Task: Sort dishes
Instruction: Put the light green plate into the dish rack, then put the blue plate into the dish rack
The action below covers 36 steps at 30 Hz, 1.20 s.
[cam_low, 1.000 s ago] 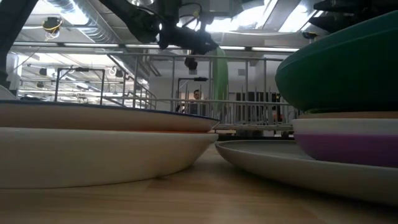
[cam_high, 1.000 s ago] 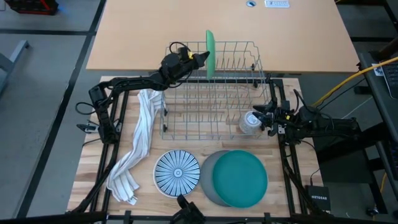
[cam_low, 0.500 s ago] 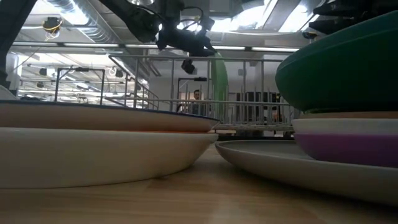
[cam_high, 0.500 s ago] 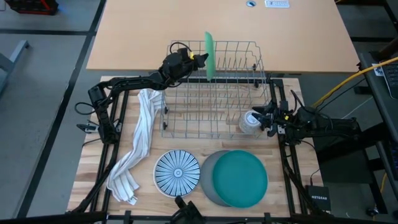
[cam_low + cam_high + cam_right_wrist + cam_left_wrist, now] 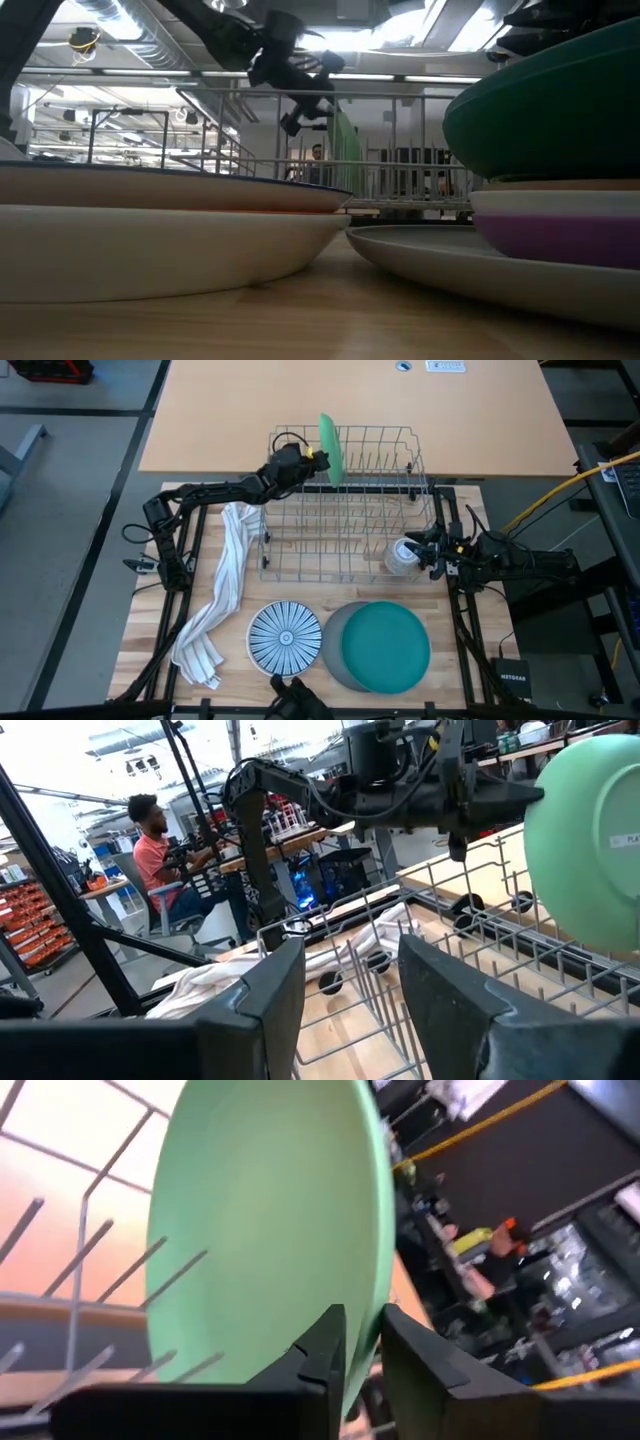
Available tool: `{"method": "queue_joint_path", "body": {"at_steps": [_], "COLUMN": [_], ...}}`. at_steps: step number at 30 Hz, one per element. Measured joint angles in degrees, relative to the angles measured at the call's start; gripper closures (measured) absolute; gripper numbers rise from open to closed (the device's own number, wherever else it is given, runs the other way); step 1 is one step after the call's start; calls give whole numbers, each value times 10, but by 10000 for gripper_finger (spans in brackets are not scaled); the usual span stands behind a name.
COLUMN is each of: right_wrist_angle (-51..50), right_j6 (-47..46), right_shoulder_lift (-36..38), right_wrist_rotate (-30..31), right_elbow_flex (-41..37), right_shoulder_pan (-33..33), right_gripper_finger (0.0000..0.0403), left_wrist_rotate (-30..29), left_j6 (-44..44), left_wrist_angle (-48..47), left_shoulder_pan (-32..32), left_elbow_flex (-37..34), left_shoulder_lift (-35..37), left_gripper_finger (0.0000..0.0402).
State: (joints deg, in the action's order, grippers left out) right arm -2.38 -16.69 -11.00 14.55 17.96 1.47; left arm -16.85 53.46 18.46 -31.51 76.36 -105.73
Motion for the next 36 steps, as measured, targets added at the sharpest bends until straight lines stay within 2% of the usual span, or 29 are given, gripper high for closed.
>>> {"method": "queue_joint_path", "body": {"at_steps": [7, 11, 15, 30, 33, 36], "right_wrist_angle": [-13, -13, -13, -12, -12, -13], "right_j6": [0, 0, -15, -30, -58, -76], "right_shoulder_lift": [0, 0, 0, 0, 0, 0], "right_wrist_rotate": [0, 0, 0, 0, -1, -15], "right_elbow_flex": [0, 0, 0, 0, 0, 0], "right_shoulder_pan": [0, 0, 0, 0, 0, 0], "right_gripper_finger": [237, 237, 237, 237, 237, 237], "left_wrist_rotate": [16, 58, 95, 100, 118, 179], "left_j6": [-69, -143, -210, -269, -269, -269], "left_wrist_angle": [-5, -15, -76, -188, -211, -240], "left_shoulder_pan": [5, 7, 6, -2, -2, 5], "left_elbow_flex": [0, 0, 0, 0, 0, 0], "left_shoulder_lift": [0, 7, 27, 107, 126, 142], "left_gripper_finger": [289, 259, 241, 238, 238, 238]}}
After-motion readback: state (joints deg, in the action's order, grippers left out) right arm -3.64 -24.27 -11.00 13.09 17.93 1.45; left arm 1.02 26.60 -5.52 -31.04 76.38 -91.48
